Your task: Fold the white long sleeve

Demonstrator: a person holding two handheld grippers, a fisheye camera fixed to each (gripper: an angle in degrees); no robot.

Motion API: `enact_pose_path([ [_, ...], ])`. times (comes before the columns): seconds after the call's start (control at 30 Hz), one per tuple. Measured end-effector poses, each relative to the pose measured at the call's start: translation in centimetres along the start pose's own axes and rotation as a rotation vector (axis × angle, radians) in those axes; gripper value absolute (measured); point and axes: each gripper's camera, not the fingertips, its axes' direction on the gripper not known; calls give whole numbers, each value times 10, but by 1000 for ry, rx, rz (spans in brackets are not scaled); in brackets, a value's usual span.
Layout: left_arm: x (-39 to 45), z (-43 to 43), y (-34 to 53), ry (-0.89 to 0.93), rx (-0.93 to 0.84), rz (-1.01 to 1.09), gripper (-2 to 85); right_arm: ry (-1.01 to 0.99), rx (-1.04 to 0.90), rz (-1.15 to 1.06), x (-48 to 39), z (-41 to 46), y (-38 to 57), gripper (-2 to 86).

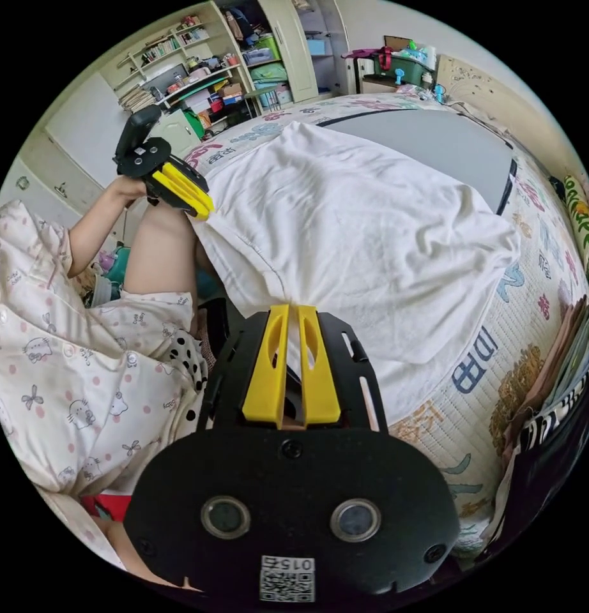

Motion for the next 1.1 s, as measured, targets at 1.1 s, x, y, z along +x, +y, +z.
enact_pose_path([
  [1.1, -36, 79, 0, 145, 546, -2, 95, -123, 281, 448, 168, -8, -95, 89],
])
